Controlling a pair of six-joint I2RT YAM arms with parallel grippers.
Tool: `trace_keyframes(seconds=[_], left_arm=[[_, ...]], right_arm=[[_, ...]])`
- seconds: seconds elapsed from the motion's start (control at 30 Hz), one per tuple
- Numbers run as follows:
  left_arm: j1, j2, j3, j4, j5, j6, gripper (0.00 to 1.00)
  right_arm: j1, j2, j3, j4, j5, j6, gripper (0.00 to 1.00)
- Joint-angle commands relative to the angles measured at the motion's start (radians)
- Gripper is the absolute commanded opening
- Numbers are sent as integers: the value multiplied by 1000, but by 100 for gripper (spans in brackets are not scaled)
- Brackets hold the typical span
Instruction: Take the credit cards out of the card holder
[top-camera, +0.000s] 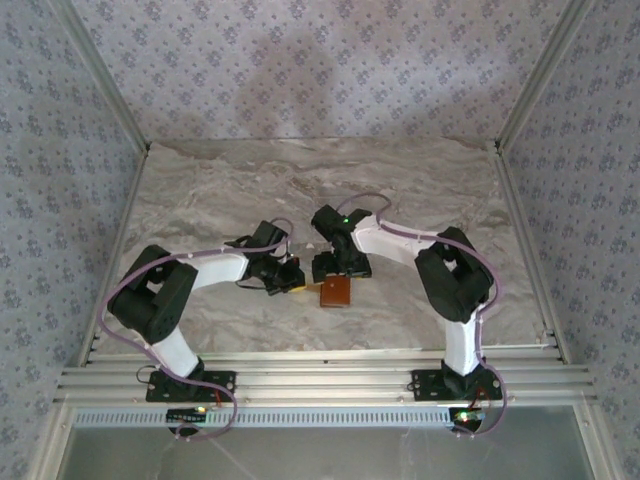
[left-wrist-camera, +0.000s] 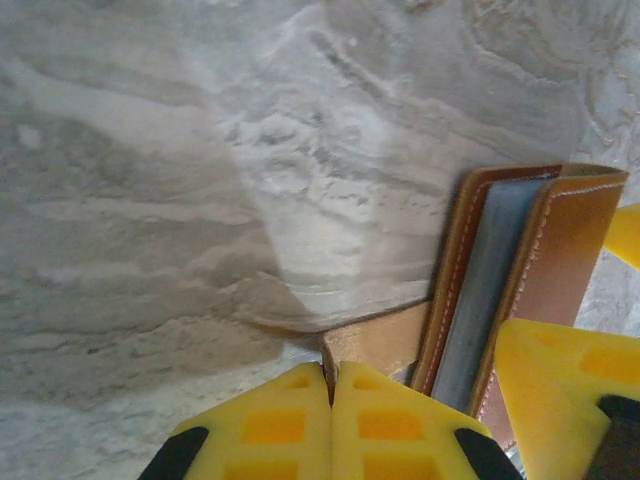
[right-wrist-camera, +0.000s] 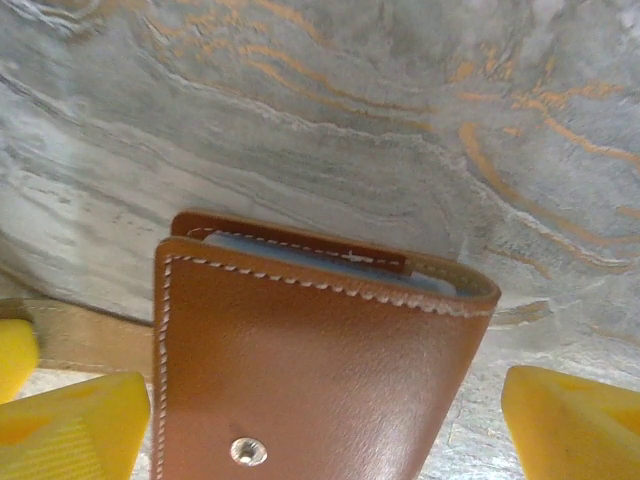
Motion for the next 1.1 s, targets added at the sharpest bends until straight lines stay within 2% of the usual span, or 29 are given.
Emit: trace_keyframes(seconds=[0.0,0.63,0.87,1.07], left_arm=[[4,-24,-11,10,26,26,4],[6,-25,-12,-2,7,14,4],[8,-29,-2,-28,-11,18,4],[7,-21,9,-28,-3,18,4]], right_arm=[[15,26,26,-40,34,30,92],[7,-120,-10,-128,71,58,84],[-8,-187,-50,-143,81,59,77],[0,-157,-31,-85,52,57,82]])
